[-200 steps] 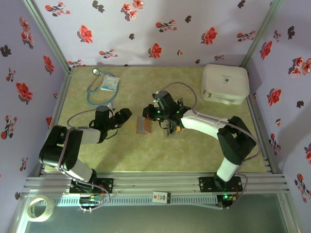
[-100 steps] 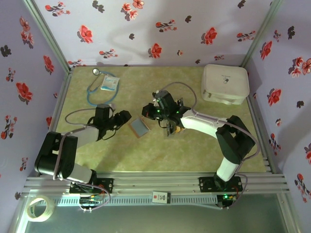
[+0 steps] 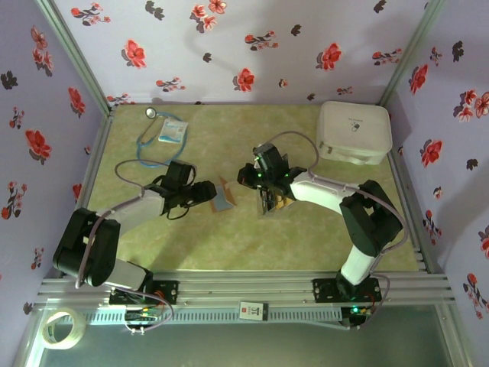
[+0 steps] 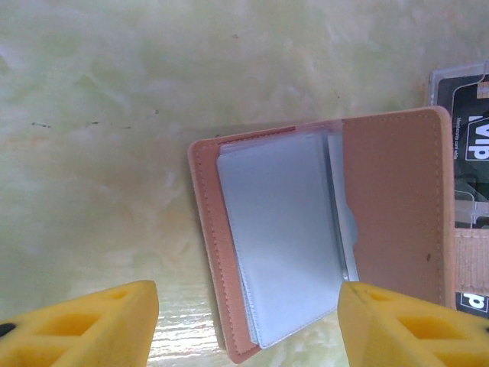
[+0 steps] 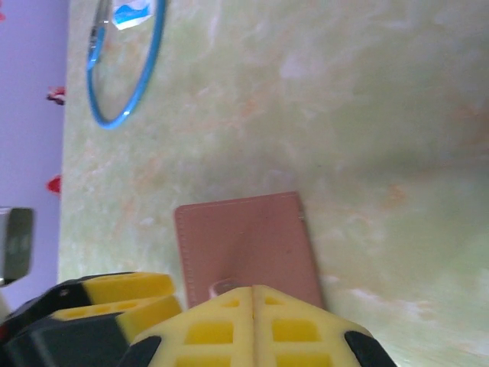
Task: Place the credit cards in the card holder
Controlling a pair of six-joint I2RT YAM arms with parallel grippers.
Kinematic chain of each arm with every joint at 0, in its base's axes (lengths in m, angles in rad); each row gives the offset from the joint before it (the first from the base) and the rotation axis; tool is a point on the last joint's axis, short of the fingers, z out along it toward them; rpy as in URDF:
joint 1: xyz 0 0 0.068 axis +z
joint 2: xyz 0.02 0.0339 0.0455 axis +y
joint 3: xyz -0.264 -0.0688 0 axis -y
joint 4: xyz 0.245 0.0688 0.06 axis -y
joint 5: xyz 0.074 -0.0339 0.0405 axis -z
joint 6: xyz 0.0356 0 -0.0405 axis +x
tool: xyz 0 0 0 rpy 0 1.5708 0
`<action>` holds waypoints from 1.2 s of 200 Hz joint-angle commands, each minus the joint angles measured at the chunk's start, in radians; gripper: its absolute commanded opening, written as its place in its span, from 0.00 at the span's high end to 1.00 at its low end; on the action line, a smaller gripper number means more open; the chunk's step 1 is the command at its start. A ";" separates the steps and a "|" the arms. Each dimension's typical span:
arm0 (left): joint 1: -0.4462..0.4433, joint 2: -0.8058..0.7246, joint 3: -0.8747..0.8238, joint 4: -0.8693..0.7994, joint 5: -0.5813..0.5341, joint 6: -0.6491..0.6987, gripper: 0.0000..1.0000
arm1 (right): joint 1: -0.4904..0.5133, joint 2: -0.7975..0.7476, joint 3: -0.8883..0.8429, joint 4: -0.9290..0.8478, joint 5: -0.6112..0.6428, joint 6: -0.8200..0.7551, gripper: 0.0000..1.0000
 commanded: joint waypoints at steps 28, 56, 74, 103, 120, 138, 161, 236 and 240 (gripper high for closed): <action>-0.017 0.062 0.080 -0.100 -0.054 0.075 0.35 | -0.010 -0.020 -0.007 -0.162 0.139 -0.091 1.00; -0.016 0.084 0.105 -0.116 -0.054 0.096 0.34 | -0.009 -0.026 0.010 -0.238 0.199 -0.134 1.00; -0.017 0.100 0.116 -0.117 -0.052 0.104 0.34 | -0.008 -0.024 0.021 -0.265 0.217 -0.159 1.00; -0.017 0.133 0.124 -0.098 -0.042 0.105 0.33 | -0.002 -0.013 0.033 -0.277 0.219 -0.175 1.00; -0.016 0.145 0.121 -0.076 -0.032 0.103 0.33 | 0.006 -0.002 0.038 -0.277 0.217 -0.177 1.00; -0.015 0.149 0.124 -0.065 -0.031 0.104 0.34 | 0.021 0.012 0.045 -0.273 0.216 -0.182 1.00; -0.009 0.135 0.119 -0.036 -0.019 0.104 0.35 | 0.034 0.033 0.053 -0.269 0.215 -0.182 1.00; 0.118 0.099 0.025 0.236 0.193 -0.019 0.41 | 0.053 0.070 0.073 -0.263 0.213 -0.184 1.00; 0.124 0.100 0.020 0.252 0.203 -0.025 0.42 | 0.053 0.072 0.074 -0.263 0.213 -0.184 1.00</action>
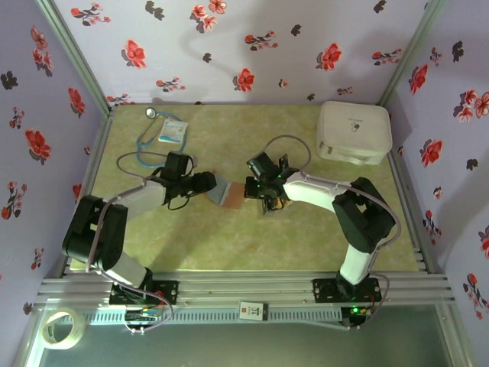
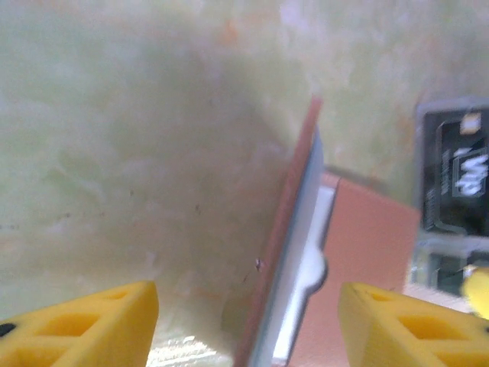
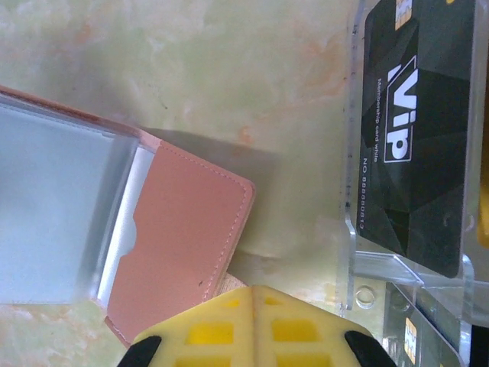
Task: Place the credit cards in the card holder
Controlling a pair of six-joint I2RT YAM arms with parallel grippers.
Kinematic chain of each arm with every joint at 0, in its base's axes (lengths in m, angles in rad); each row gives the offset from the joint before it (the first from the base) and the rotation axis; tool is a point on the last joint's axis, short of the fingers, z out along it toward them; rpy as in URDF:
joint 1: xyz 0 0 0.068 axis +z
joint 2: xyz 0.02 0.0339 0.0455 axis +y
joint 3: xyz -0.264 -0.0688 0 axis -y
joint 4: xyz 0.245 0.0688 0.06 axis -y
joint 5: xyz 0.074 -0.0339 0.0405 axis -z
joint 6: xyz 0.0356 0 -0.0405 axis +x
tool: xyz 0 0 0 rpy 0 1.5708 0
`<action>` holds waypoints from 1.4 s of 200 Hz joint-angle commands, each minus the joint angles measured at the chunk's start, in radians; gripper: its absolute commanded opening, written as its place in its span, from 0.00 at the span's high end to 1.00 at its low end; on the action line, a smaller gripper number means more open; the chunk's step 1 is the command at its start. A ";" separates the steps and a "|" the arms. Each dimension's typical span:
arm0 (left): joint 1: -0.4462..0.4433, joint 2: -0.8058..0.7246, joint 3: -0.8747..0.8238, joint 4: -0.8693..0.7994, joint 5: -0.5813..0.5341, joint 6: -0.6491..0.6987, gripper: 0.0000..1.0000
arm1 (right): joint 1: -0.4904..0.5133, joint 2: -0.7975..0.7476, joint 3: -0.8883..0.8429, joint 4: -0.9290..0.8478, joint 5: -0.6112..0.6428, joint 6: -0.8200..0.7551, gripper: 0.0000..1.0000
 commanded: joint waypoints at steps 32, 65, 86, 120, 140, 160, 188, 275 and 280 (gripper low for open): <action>0.054 0.016 -0.047 0.186 0.151 -0.093 0.51 | 0.009 0.026 0.033 0.000 0.020 -0.019 1.00; 0.057 0.026 -0.050 0.212 0.161 -0.104 0.59 | 0.009 0.035 0.034 0.002 0.019 -0.020 1.00; 0.058 0.029 -0.044 0.208 0.162 -0.103 0.62 | 0.009 0.041 0.037 0.004 0.017 -0.021 1.00; 0.057 0.042 -0.030 0.193 0.164 -0.091 0.67 | 0.009 0.051 0.043 0.006 0.012 -0.021 1.00; 0.058 0.050 -0.026 0.187 0.163 -0.083 0.70 | 0.009 0.054 0.046 0.007 0.011 -0.022 1.00; 0.057 0.058 -0.018 0.174 0.163 -0.075 0.74 | 0.009 0.059 0.050 0.007 0.011 -0.022 1.00; 0.059 0.061 -0.012 0.166 0.164 -0.062 0.81 | 0.009 0.066 0.051 0.009 0.009 -0.021 1.00; 0.058 0.026 -0.019 0.188 0.186 -0.066 1.00 | 0.009 0.102 0.073 0.019 -0.011 -0.014 1.00; 0.058 0.014 -0.024 0.192 0.187 -0.068 1.00 | 0.009 0.105 0.075 0.021 -0.013 -0.012 1.00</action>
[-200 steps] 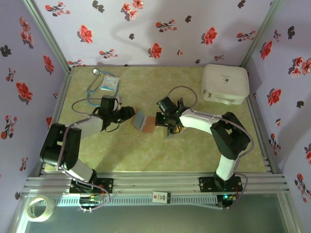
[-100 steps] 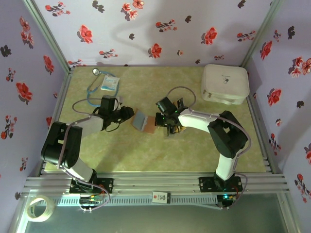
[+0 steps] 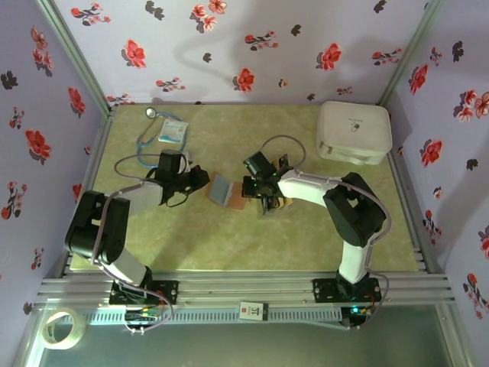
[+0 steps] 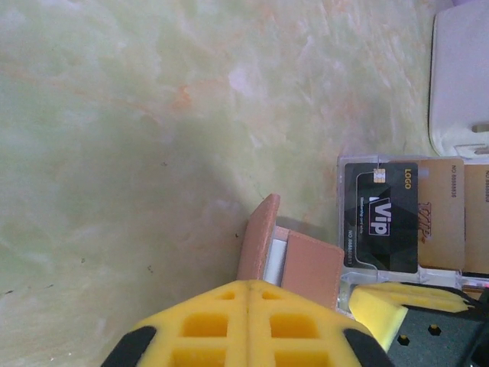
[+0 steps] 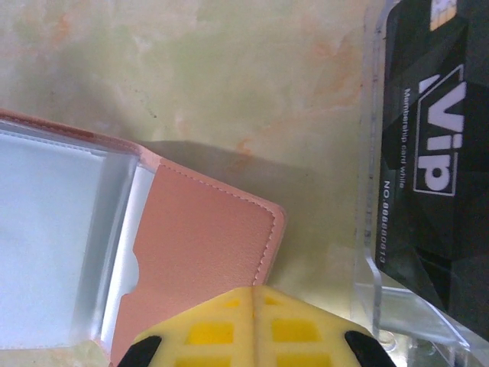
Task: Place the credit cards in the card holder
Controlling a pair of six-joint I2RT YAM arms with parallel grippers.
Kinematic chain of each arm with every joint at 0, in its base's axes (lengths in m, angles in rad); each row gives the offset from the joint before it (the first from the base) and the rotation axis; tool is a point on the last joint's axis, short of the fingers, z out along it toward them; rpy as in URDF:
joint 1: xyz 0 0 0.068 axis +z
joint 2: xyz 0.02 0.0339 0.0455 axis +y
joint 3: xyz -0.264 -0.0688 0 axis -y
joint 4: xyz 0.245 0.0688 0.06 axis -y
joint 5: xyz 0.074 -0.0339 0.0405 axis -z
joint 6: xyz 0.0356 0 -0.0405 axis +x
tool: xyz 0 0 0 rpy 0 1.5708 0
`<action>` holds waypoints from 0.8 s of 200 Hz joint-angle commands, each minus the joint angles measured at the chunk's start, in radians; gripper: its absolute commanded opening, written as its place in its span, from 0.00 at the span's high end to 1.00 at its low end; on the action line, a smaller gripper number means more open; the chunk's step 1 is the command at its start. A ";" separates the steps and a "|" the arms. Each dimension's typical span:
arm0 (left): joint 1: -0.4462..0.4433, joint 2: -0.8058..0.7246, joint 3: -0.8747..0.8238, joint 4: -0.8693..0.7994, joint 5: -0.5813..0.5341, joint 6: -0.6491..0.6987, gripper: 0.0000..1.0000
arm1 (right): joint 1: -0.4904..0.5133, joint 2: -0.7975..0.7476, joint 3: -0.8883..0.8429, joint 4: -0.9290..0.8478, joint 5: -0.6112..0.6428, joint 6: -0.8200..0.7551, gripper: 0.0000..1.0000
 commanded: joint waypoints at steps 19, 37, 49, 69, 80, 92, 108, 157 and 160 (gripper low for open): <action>0.006 -0.081 -0.018 0.020 0.029 -0.006 1.00 | 0.009 0.040 0.036 0.025 -0.018 -0.007 1.00; 0.004 -0.124 -0.043 0.041 0.042 -0.030 1.00 | 0.014 0.060 0.054 0.036 -0.032 0.000 1.00; 0.000 -0.144 -0.059 0.058 0.050 -0.046 1.00 | 0.020 0.075 0.067 0.042 -0.039 0.002 1.00; 0.000 -0.161 -0.070 0.050 0.049 -0.039 1.00 | 0.026 0.092 0.080 0.042 -0.040 0.004 1.00; -0.001 -0.162 -0.062 0.021 0.042 -0.020 0.80 | 0.026 0.095 0.080 0.042 -0.040 0.006 1.00; 0.001 -0.165 -0.055 -0.012 0.024 0.004 0.62 | 0.026 0.095 0.077 0.042 -0.037 0.005 1.00; 0.002 -0.165 -0.041 -0.061 -0.014 0.038 0.44 | 0.026 0.095 0.071 0.042 -0.034 0.004 1.00; 0.002 -0.107 0.021 -0.147 -0.032 0.115 0.44 | 0.026 0.097 0.060 0.047 -0.032 0.007 1.00; 0.002 -0.104 0.023 -0.147 -0.031 0.117 0.44 | 0.026 0.098 0.058 0.047 -0.032 0.006 1.00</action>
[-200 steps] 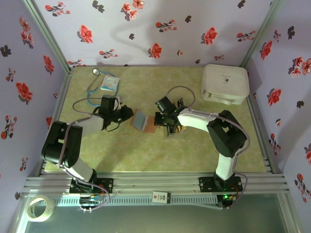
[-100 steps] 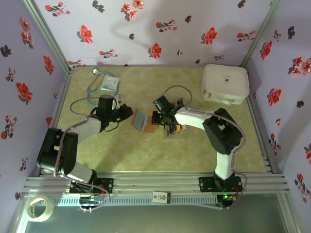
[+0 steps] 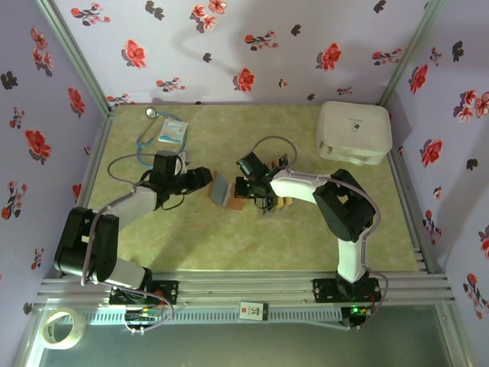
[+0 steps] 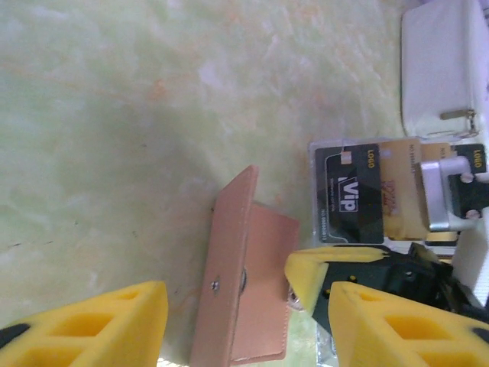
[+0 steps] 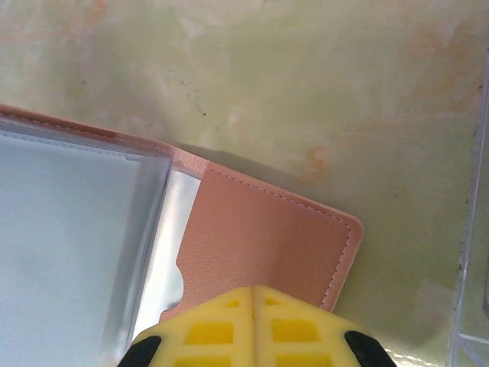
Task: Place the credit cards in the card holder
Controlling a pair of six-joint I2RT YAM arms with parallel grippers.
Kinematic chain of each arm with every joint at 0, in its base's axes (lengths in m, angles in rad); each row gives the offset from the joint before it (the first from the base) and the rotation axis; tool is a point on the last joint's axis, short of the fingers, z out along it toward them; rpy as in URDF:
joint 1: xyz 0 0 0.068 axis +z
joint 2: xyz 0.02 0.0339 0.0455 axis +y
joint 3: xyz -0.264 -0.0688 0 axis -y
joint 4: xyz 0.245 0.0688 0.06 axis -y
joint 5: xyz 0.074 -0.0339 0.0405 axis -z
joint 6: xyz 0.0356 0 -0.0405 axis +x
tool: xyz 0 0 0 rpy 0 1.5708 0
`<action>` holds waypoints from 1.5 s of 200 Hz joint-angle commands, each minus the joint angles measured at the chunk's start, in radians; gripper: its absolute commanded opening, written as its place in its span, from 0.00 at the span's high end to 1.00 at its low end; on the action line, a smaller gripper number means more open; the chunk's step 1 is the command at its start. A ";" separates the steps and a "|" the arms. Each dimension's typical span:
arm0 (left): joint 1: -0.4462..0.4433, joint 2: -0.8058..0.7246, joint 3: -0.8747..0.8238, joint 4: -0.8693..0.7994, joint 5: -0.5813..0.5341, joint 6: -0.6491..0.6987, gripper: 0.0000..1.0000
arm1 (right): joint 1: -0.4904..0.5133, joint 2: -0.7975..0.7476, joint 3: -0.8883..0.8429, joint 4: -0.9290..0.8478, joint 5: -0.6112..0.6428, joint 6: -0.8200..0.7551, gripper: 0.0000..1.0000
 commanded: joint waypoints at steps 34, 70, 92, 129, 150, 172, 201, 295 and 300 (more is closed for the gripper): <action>0.001 0.067 0.071 -0.053 -0.004 0.077 0.48 | 0.003 0.024 0.002 0.009 0.004 0.008 1.00; 0.001 0.102 0.095 -0.053 0.014 0.084 0.51 | 0.003 0.030 -0.002 0.012 0.004 0.009 1.00; 0.001 0.119 0.105 -0.052 0.018 0.088 0.56 | 0.003 0.032 -0.002 0.012 0.006 0.009 1.00; 0.000 0.147 0.113 -0.046 0.031 0.091 0.61 | 0.003 0.036 -0.005 0.013 0.004 0.008 1.00; 0.000 0.157 0.114 -0.044 0.033 0.092 0.66 | 0.003 0.037 -0.005 0.013 0.004 0.009 1.00; 0.000 0.165 0.116 -0.041 0.036 0.092 0.74 | 0.002 0.039 -0.005 0.014 0.004 0.009 1.00; 0.001 0.167 0.116 -0.026 0.051 0.089 0.97 | 0.001 0.038 -0.002 0.015 0.001 0.009 1.00; 0.011 -0.056 0.119 -0.301 -0.086 0.159 1.00 | -0.017 -0.032 0.015 -0.033 0.005 -0.001 0.81; 0.011 -0.062 0.119 -0.308 -0.088 0.159 1.00 | -0.020 -0.035 0.014 -0.037 0.007 -0.001 0.73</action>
